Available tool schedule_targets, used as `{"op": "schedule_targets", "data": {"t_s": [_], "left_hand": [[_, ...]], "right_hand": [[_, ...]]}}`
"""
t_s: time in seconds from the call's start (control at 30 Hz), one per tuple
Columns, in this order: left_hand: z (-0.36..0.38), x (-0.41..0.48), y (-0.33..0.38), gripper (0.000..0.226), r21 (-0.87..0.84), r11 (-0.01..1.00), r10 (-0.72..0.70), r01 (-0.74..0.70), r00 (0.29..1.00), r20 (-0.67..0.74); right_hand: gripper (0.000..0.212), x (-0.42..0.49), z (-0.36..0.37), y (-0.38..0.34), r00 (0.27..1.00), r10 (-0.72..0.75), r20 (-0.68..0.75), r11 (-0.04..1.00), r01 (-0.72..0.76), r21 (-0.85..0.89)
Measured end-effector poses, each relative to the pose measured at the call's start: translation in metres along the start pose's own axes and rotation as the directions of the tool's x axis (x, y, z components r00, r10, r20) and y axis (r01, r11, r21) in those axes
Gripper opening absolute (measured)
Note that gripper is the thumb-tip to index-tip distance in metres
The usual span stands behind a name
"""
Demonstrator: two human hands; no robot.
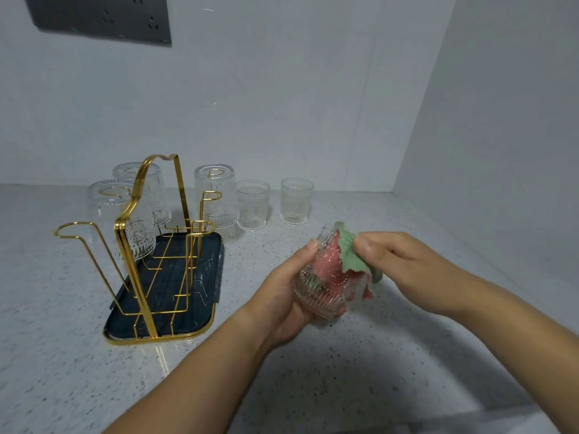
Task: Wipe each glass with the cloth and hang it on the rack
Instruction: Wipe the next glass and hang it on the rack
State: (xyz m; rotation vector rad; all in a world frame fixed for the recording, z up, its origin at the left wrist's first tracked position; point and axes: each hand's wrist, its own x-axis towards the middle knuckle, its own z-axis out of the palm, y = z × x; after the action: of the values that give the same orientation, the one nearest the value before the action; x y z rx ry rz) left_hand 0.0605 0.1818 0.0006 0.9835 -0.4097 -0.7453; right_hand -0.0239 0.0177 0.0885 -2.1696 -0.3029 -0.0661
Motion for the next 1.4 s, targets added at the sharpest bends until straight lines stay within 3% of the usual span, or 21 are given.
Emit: {"op": "schedule_targets", "data": {"t_s": [0.1,0.2,0.3,0.43,0.57,0.67,0.77,0.87,0.93,1.0,1.13,1.2,1.27,1.33,1.4], "left_hand": [[0.0,0.0,-0.001,0.055,-0.022,1.0,-0.022,0.023,0.999,0.025],[0.0,0.0,-0.001,0.057,-0.042,0.999,-0.032,0.035,0.998,0.052],[0.0,-0.001,-0.001,0.057,0.009,0.999,-0.046,0.046,0.997,0.056],[0.004,-0.003,-0.005,0.06,0.089,0.994,-0.071,0.064,0.994,0.078],[0.004,-0.003,-0.008,0.067,0.14,0.989,-0.046,0.038,0.998,0.049],[0.005,-0.002,-0.008,0.053,0.174,0.985,-0.03,0.019,0.998,0.057],[0.005,0.001,-0.009,0.069,0.148,0.989,-0.032,0.024,0.998,0.049],[0.004,0.001,-0.007,0.068,0.003,1.0,-0.002,0.002,0.999,0.052],[0.004,0.001,-0.009,0.057,0.047,0.997,0.054,-0.056,0.998,0.044],[0.004,0.003,-0.013,0.05,0.14,0.98,0.141,-0.141,0.99,0.008],[0.001,0.005,-0.016,0.05,0.209,0.954,0.244,-0.215,0.962,-0.124],[0.002,0.006,-0.014,0.072,0.156,0.975,0.183,-0.157,0.969,-0.169],[0.002,0.008,-0.015,0.069,0.045,0.995,0.092,-0.086,0.98,-0.178],[0.002,0.008,-0.013,0.045,0.013,1.0,0.026,-0.024,0.982,-0.19],[0.002,0.008,-0.015,0.052,0.069,0.997,-0.02,0.033,0.982,-0.186]], "right_hand": [[0.036,-0.004,-0.005,0.005,0.999,-0.047,-0.003,0.998,0.047,-0.04],[0.044,-0.007,-0.007,0.006,0.999,-0.018,-0.038,0.999,0.019,0.037],[0.034,-0.012,-0.006,0.002,0.994,0.023,0.105,1.0,-0.022,-0.013],[0.033,-0.016,-0.006,0.002,0.937,0.143,0.319,0.989,-0.149,-0.005],[0.033,-0.018,-0.002,0.004,0.901,0.17,0.4,0.98,-0.197,0.027],[0.028,-0.017,-0.001,0.01,0.922,0.206,0.328,0.974,-0.226,0.025],[0.012,-0.019,-0.001,0.012,0.936,0.203,0.287,0.975,-0.22,0.027],[0.02,-0.015,0.003,0.005,0.96,0.203,0.194,0.949,-0.241,0.201],[0.013,-0.011,0.004,0.006,0.963,0.264,0.052,0.905,-0.266,0.331],[0.021,-0.007,0.009,0.007,0.955,0.297,-0.008,0.903,-0.278,0.327],[0.03,-0.004,0.024,-0.001,0.976,0.219,0.005,0.958,-0.216,0.189],[0.032,-0.006,0.032,-0.003,0.987,0.16,0.033,0.986,-0.162,0.043],[0.021,-0.008,0.035,0.007,0.992,0.106,0.064,0.986,-0.097,-0.137],[0.023,-0.014,0.029,0.016,0.989,0.013,0.146,0.864,0.063,-0.499],[0.037,-0.016,0.017,0.022,0.952,-0.023,0.305,0.551,0.267,-0.79]]}}
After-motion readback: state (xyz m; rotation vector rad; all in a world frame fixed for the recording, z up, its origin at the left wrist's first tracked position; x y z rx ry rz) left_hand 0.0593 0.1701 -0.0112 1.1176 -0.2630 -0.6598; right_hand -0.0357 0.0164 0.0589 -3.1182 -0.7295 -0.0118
